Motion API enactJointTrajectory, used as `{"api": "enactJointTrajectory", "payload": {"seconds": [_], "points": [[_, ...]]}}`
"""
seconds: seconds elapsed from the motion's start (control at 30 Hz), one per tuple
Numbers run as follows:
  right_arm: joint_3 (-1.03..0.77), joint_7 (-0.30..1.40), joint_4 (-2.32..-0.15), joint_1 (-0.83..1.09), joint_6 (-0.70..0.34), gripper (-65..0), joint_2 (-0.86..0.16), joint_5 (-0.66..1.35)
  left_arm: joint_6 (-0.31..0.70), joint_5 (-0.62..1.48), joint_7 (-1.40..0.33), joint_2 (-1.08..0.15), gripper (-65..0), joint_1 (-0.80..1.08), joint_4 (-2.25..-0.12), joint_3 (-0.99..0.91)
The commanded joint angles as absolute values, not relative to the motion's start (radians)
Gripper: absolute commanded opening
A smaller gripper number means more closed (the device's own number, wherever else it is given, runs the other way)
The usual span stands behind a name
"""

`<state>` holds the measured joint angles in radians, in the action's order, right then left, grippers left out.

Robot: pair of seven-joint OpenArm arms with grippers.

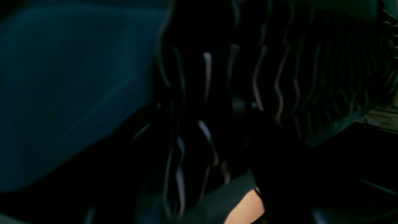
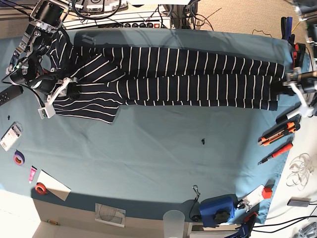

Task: Layout the t-shirt on the table in an organized manner, then fold the t-shirt properly
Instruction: 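Fold the shirt lengthwise with both grippers into a long narrow strip, then fold the strip's end with the left gripper toward the right gripper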

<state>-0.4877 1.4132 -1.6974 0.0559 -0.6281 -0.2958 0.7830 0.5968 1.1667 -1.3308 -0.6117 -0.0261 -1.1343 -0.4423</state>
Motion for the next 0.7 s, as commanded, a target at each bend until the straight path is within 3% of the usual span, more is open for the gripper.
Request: {"api": "enactJointTrajectory", "payload": {"seconds": [0.0, 0.23, 0.3, 0.37, 0.4, 0.67], "points": [[-0.493, 1.396, -1.715, 0.044, -0.628, -45.9, -0.313, 0.793, 0.596, 1.112, -1.356, -0.607, -39.2, -0.030, -1.142, -0.442], [-0.493, 1.396, -1.715, 0.044, -0.628, -45.8, -0.314, 0.793, 0.572, 1.065, -1.396, -0.572, -40.1, -0.031, -1.142, -0.442], [-0.493, 1.396, -1.715, 0.044, -0.628, -45.8, -0.314, 0.793, 0.568, 1.066, -1.396, -0.585, -49.2, -0.031, -1.142, -0.442], [-0.493, 1.396, -1.715, 0.044, -0.628, -45.9, -0.314, 0.793, 0.551, 1.066, -1.396, -0.604, -63.3, -0.031, -1.142, -0.443], [-0.493, 1.396, -1.715, 0.044, -0.628, -45.9, -0.314, 0.793, 0.545, 1.066, -1.394, -0.614, -65.0, -0.031, -1.142, -0.442], [-0.566, 1.361, -1.715, 0.036, -0.667, -45.9, -0.313, 0.915, 0.546, 1.097, -1.369, -0.721, -65.0, -0.039, -1.142, -0.443]]}}
